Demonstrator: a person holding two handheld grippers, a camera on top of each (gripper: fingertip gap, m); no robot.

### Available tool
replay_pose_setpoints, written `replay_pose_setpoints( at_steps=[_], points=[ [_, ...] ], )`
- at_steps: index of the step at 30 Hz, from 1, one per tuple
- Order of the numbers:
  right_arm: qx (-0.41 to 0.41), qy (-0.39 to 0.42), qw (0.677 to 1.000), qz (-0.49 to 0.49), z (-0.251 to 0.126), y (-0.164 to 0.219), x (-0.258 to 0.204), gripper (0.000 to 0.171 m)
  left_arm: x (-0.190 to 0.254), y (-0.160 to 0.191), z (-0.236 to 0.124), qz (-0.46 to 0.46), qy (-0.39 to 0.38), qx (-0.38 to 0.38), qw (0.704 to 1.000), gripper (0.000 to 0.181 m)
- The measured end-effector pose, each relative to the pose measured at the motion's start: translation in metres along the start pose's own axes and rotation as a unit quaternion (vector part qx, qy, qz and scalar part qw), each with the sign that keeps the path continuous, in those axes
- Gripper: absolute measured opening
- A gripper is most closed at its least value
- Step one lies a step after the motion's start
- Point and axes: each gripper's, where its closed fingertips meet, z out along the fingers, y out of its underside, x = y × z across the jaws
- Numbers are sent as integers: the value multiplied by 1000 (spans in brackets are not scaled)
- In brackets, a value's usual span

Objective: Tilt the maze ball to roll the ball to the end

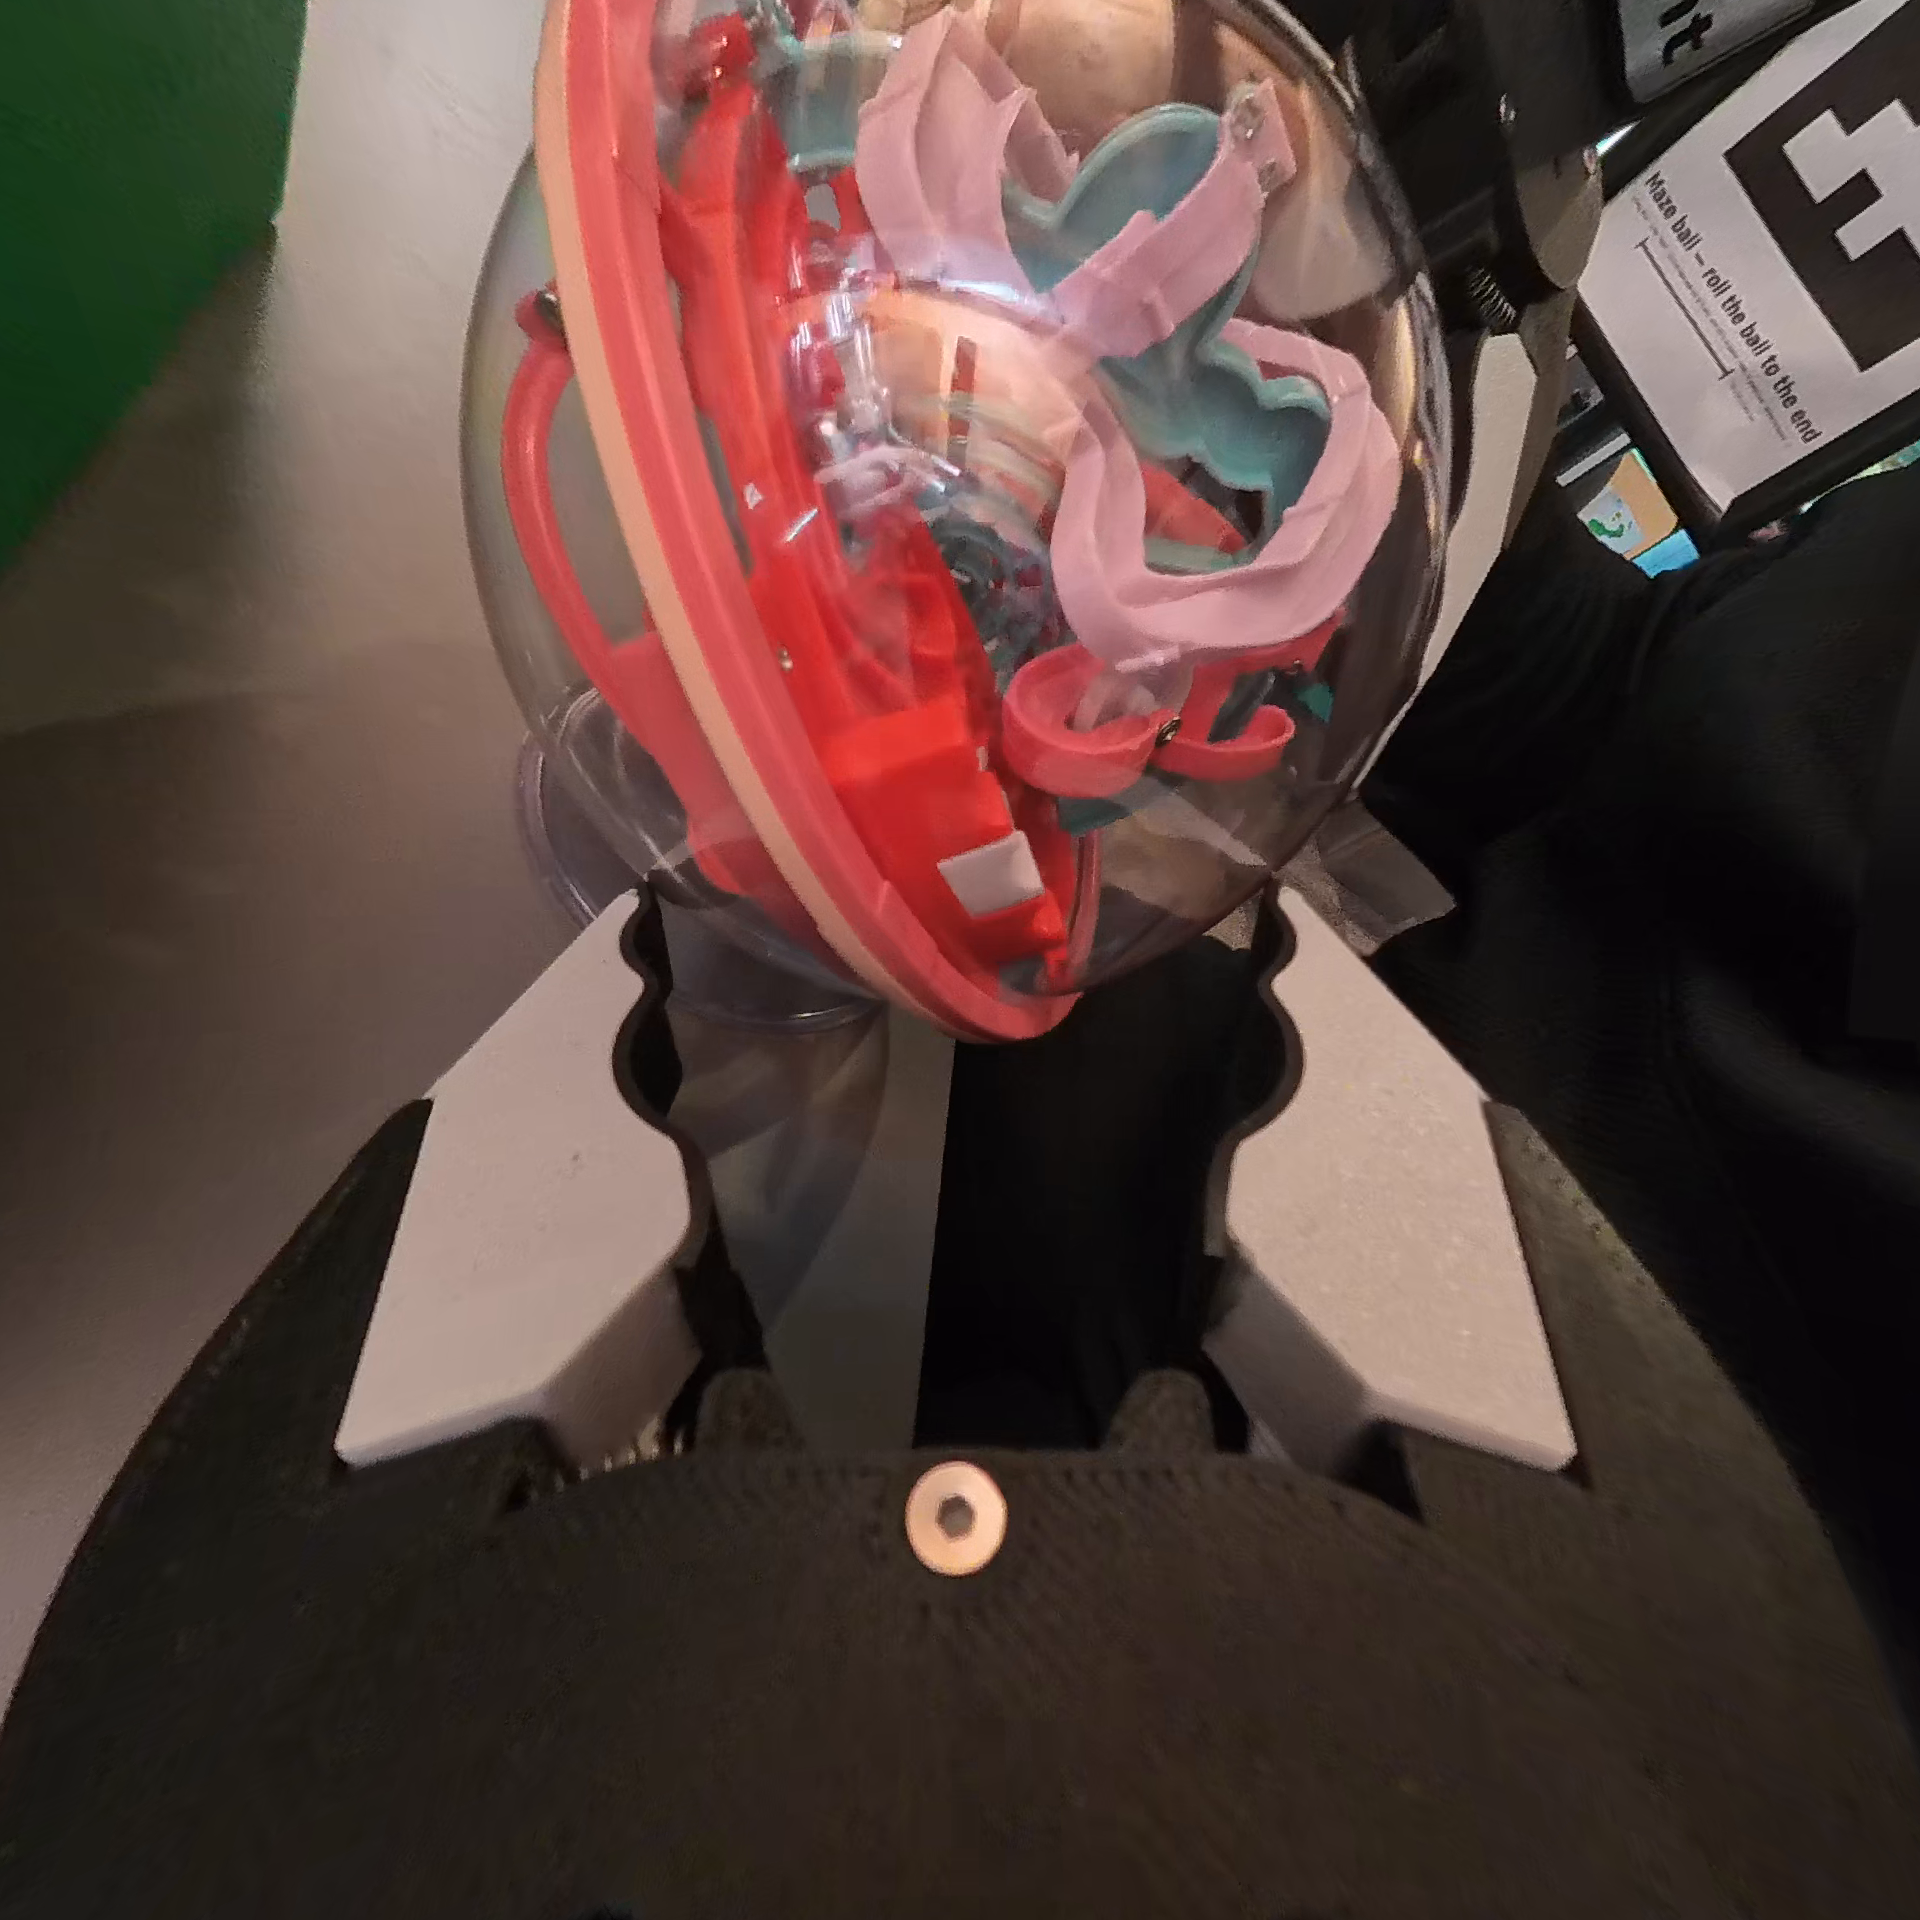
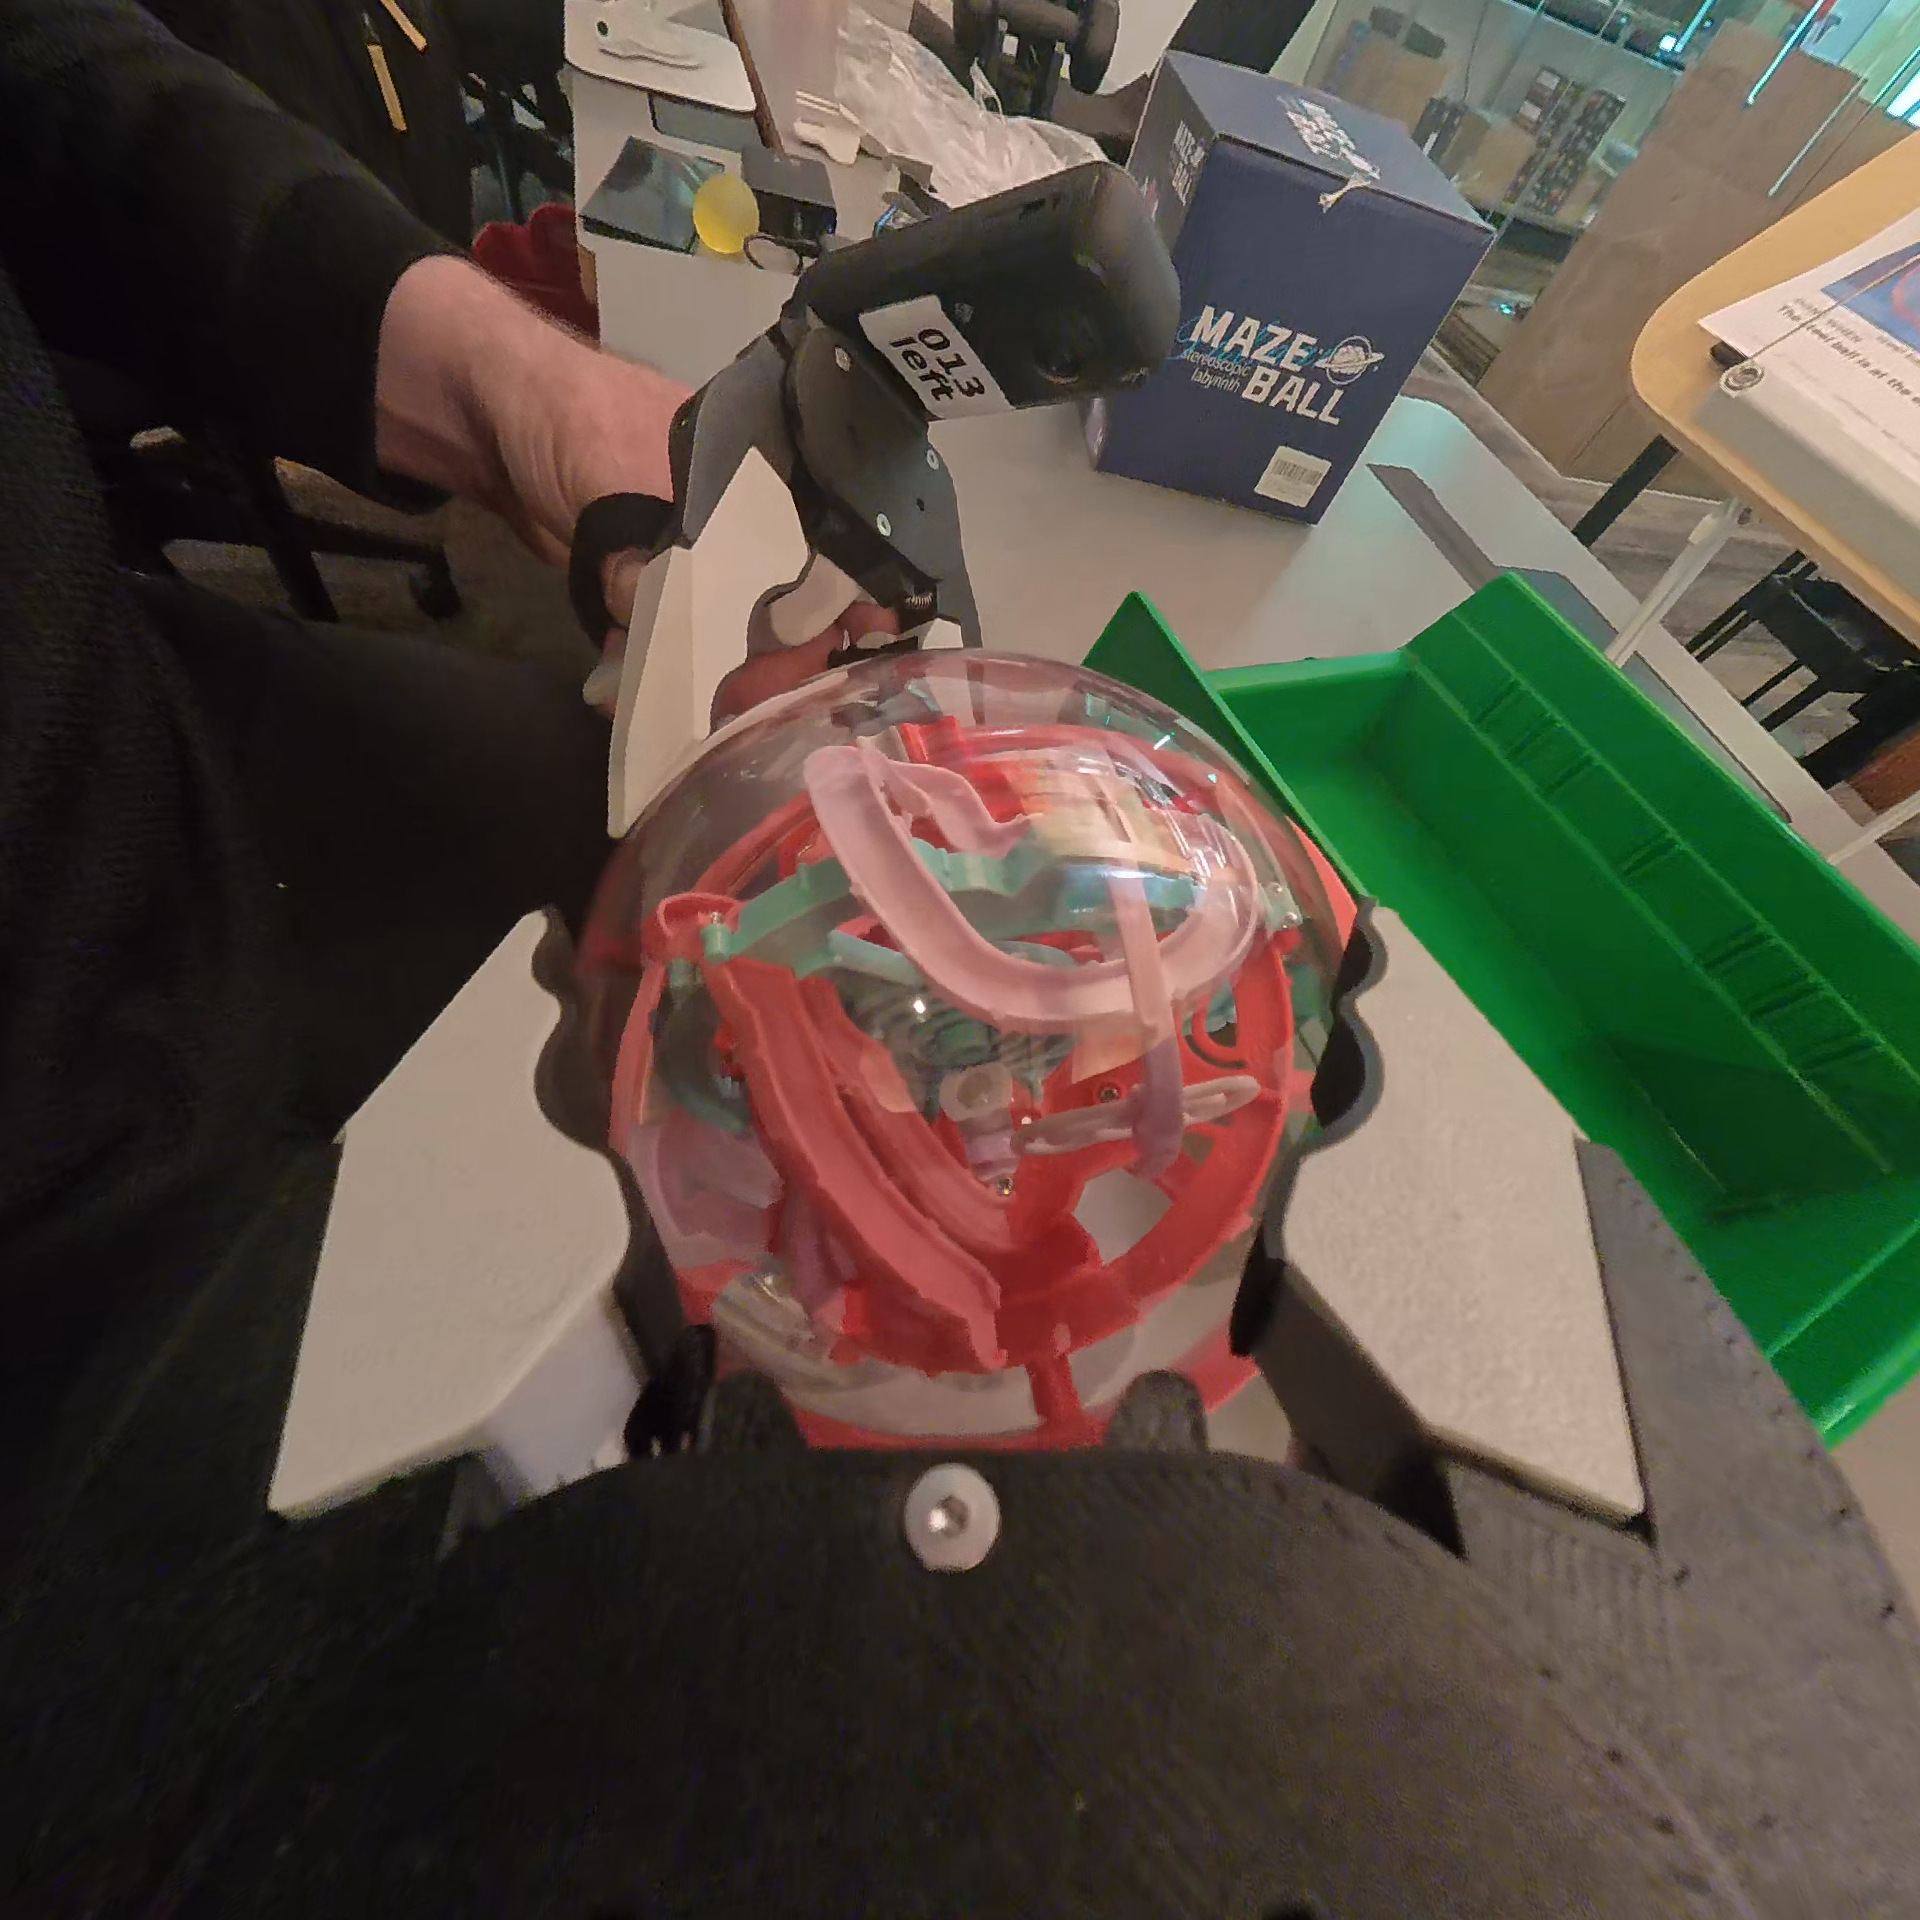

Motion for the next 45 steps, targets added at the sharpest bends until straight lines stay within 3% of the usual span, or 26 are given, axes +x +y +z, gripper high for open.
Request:
replay_pose_setpoints(
  at_steps=[28,30,36,41,45],
  points=[
    [-18,18,999,-37,-5,-6,4,127,-4,6,20,23,-53,-19,998,104],
    [-14,20,999,-21,-8,-6,7,124,-4,5,20,20,-51,-16,998,103],
    [-11,46,996,79,-21,4,29,139,-1,-1,17,15,-44,0,999,104],
    [-16,5,979,201,-18,26,28,150,-1,-1,18,15,-45,-1,999,103],
    [-16,0,981,193,-17,25,27,149,-3,-1,19,15,-50,-3,999,100]
  ],
)
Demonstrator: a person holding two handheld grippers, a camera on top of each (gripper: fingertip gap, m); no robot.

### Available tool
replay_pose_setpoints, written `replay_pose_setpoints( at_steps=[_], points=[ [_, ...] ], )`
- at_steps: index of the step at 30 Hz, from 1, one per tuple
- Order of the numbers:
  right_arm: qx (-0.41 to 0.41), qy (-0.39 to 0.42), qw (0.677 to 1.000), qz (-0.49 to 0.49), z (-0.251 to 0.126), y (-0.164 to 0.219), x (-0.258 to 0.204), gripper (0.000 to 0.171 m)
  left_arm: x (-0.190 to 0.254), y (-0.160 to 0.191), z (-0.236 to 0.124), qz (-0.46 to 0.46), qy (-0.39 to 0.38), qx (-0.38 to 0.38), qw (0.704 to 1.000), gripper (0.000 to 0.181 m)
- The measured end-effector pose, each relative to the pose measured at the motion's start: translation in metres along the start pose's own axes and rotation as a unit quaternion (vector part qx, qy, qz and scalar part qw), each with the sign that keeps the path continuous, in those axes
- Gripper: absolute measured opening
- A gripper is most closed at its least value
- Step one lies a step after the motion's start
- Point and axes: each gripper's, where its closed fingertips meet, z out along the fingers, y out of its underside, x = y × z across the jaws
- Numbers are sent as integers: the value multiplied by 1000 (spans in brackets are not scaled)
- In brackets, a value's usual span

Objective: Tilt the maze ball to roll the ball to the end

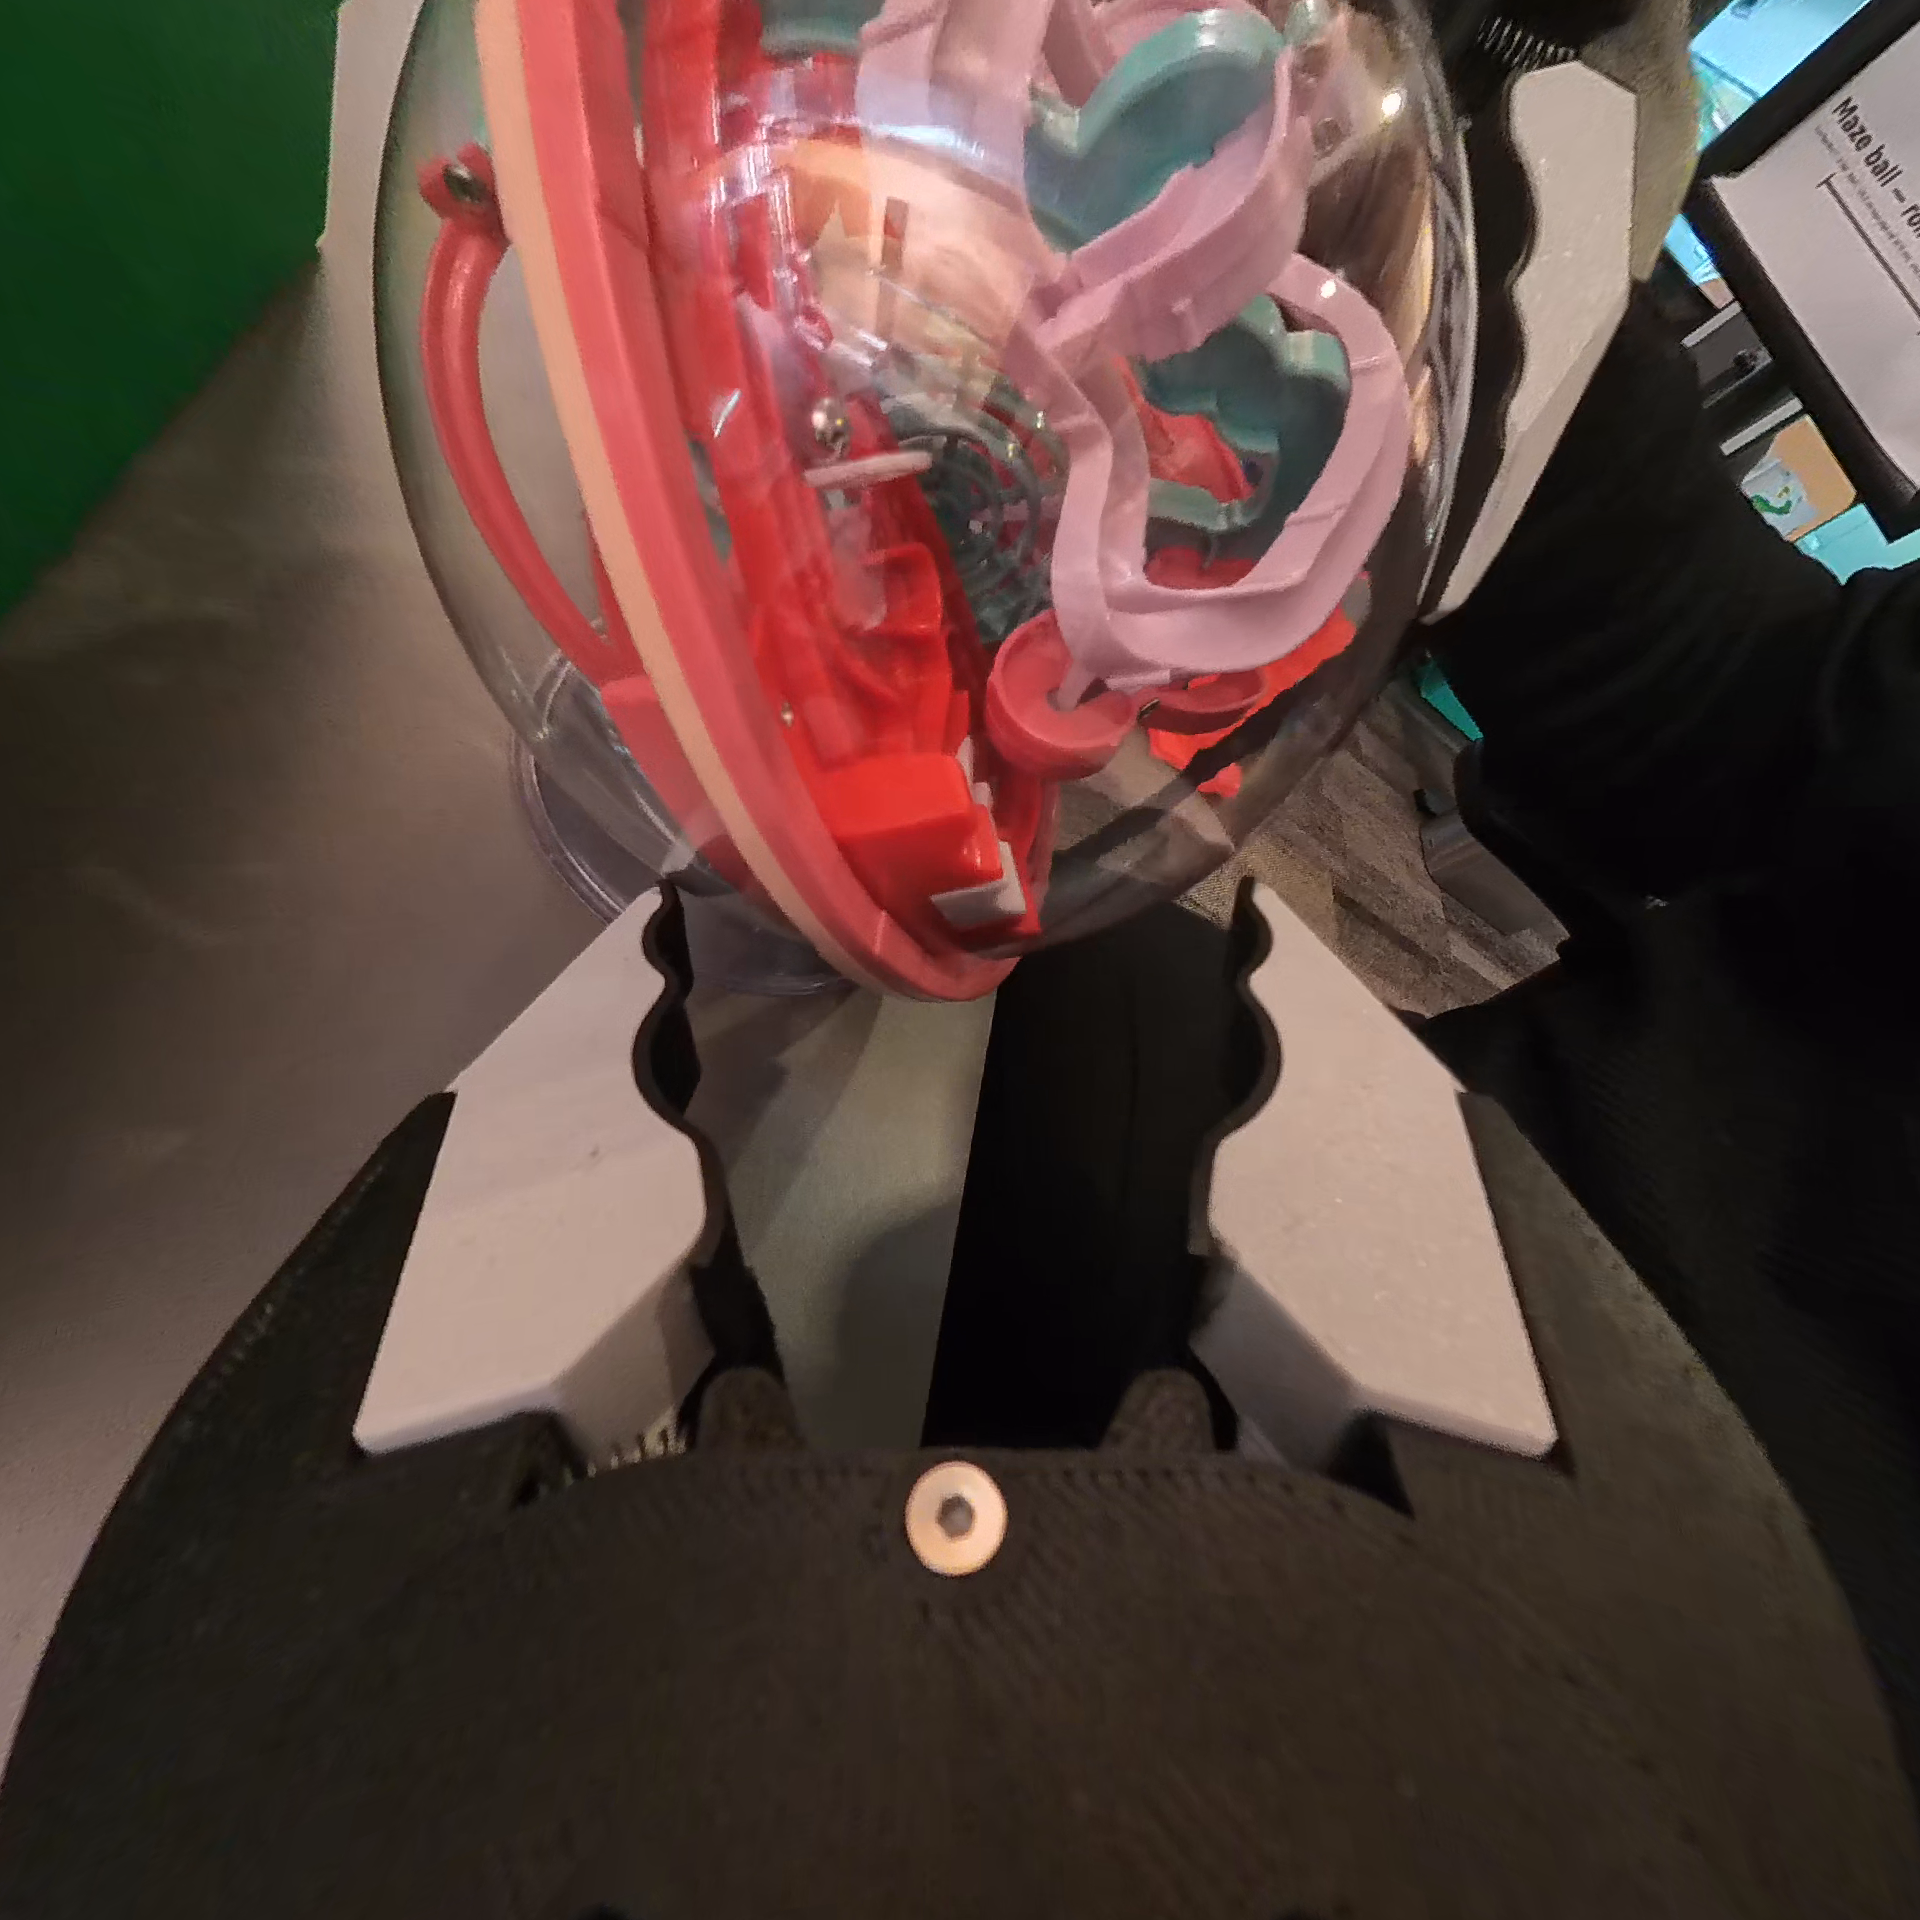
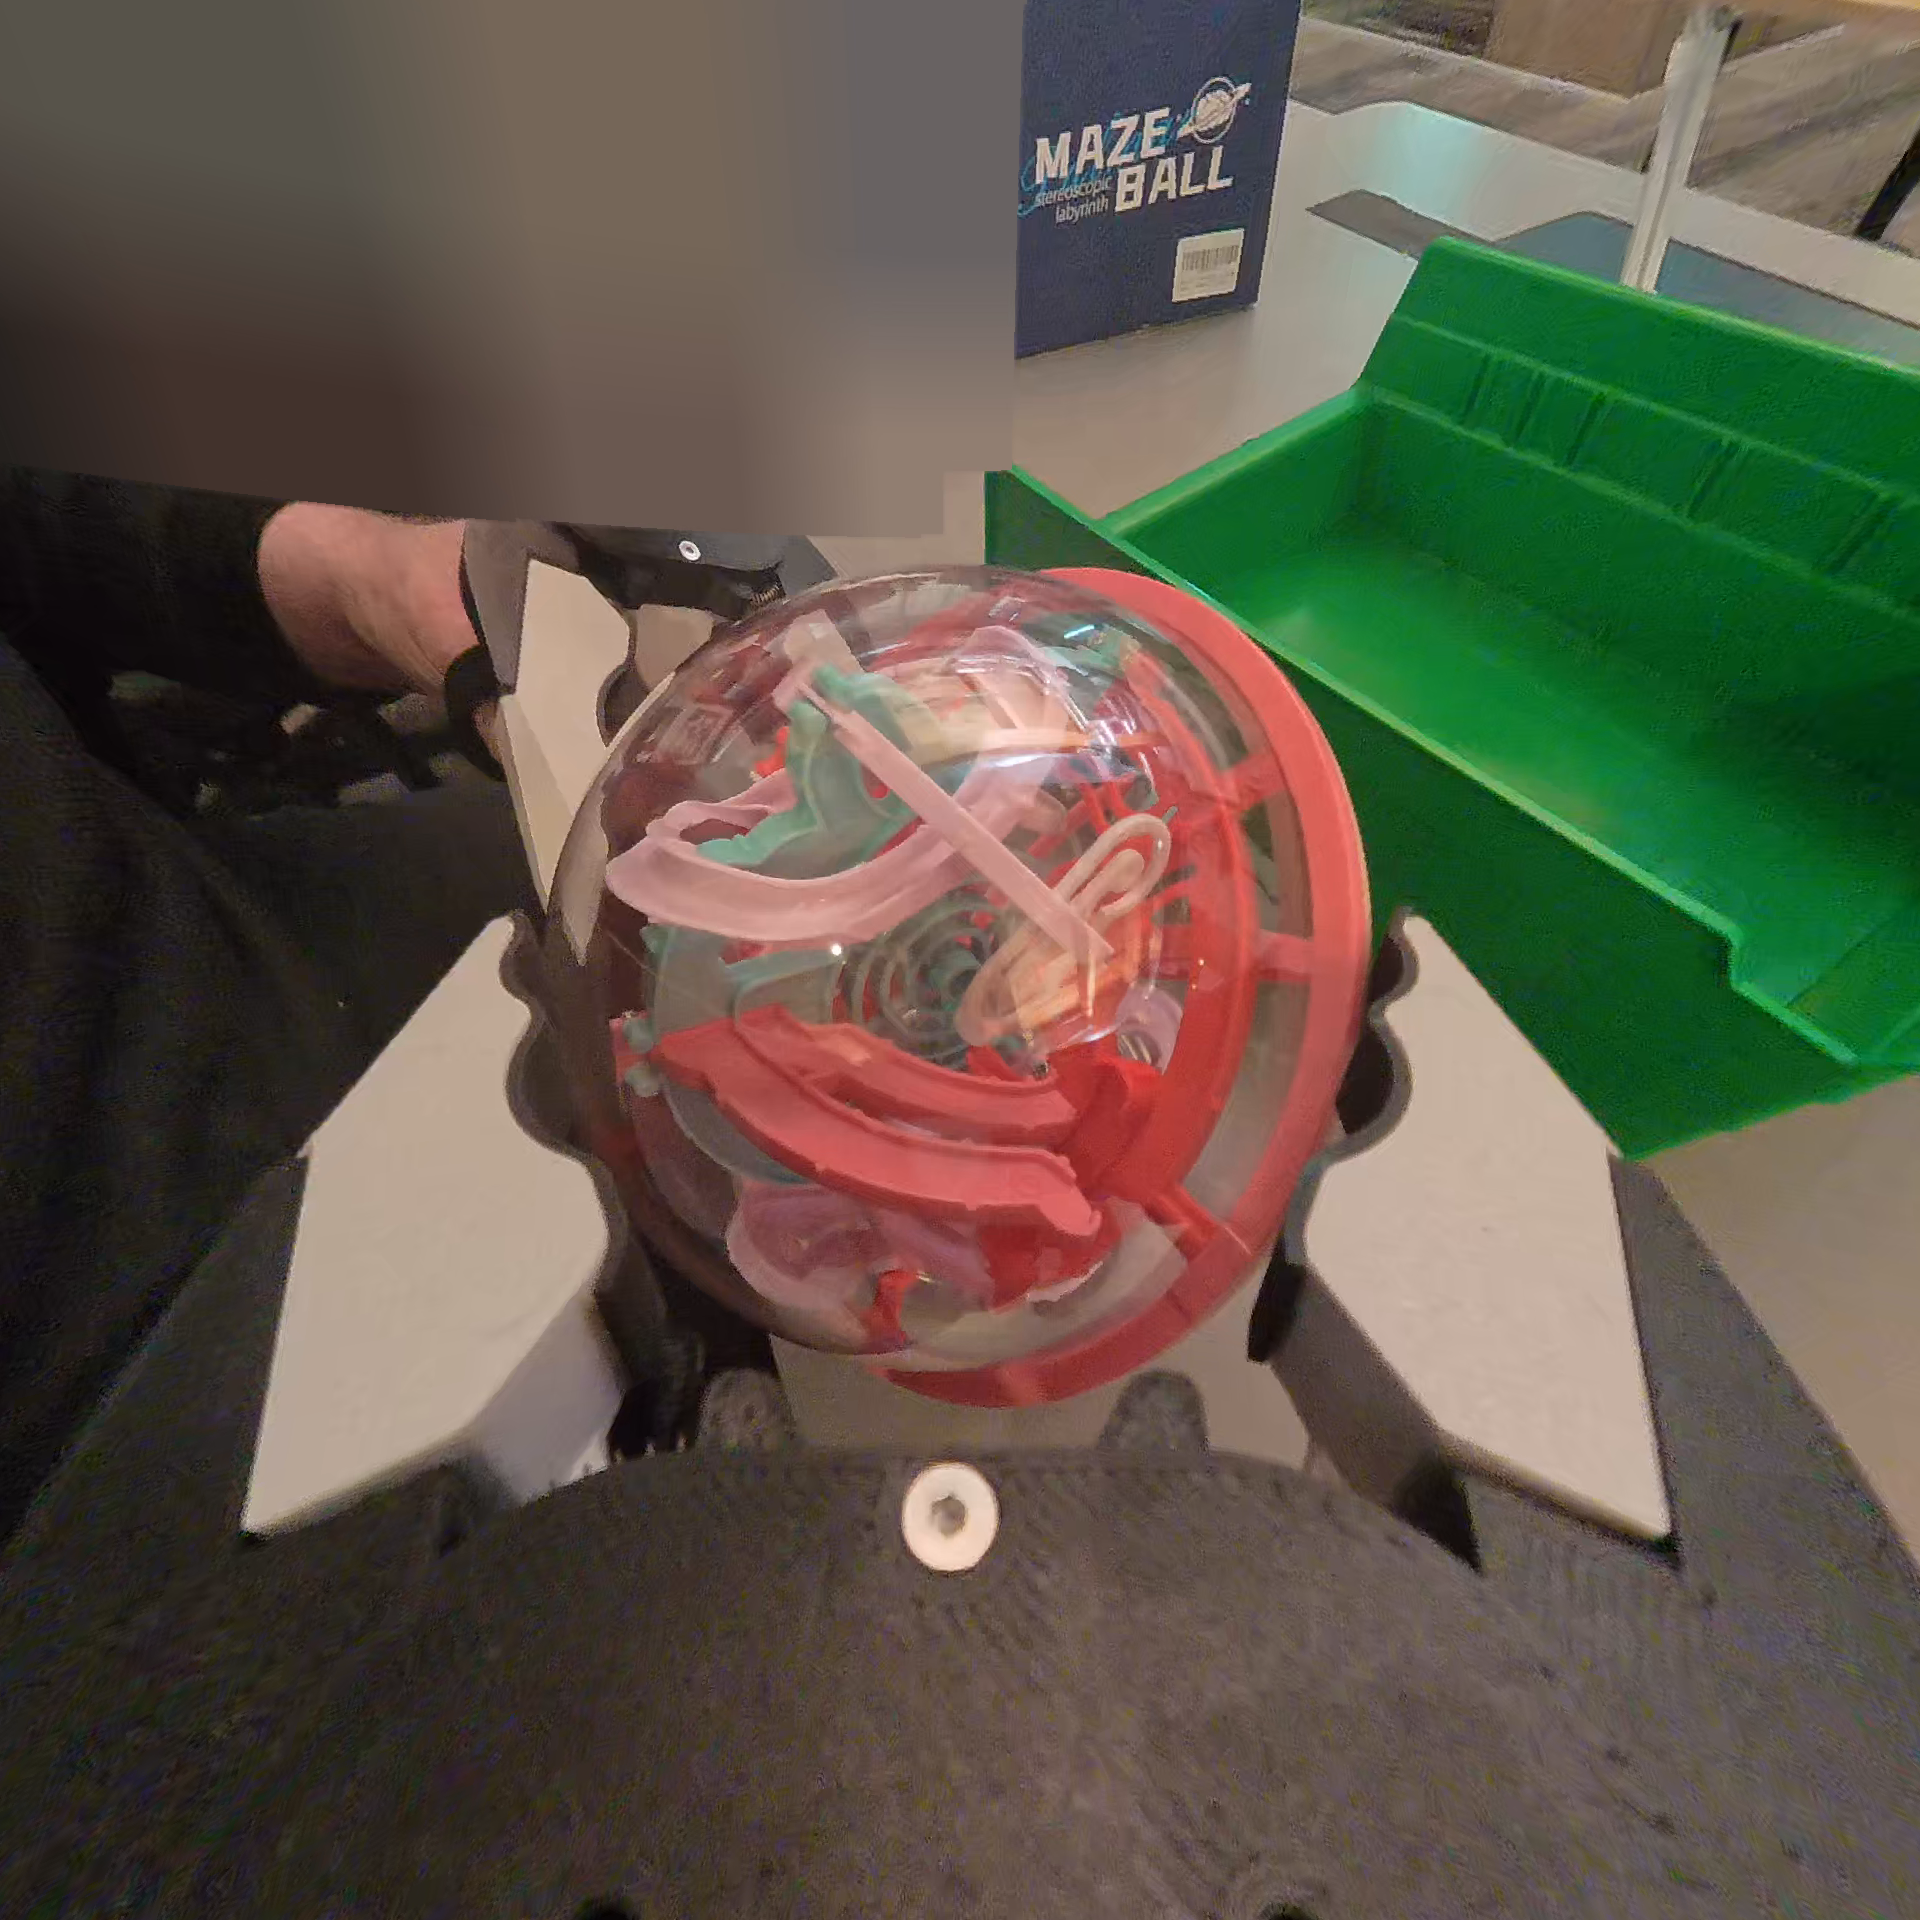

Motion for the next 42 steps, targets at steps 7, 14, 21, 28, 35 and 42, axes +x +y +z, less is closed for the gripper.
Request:
replay_pose_setpoints(
  at_steps=[7,14,21,28,35,42],
  points=[
    [-26,14,998,-48,3,-2,-5,148,-2,5,6,3,-12,-16,1000,102],
    [-37,19,997,-64,4,-2,-6,149,-3,7,8,10,-20,-24,999,103],
    [-55,23,994,-95,4,-1,-9,148,-3,11,12,20,-30,-36,999,104],
    [-48,16,997,-53,2,0,-5,148,-2,7,9,14,-23,-29,999,103],
    [-39,12,998,-37,-2,6,1,144,-5,-16,-18,-25,17,33,999,100],
    [-6,-8,1000,-8,-8,2,2,133,-8,-21,-19,-34,17,48,998,102]
  ],
)
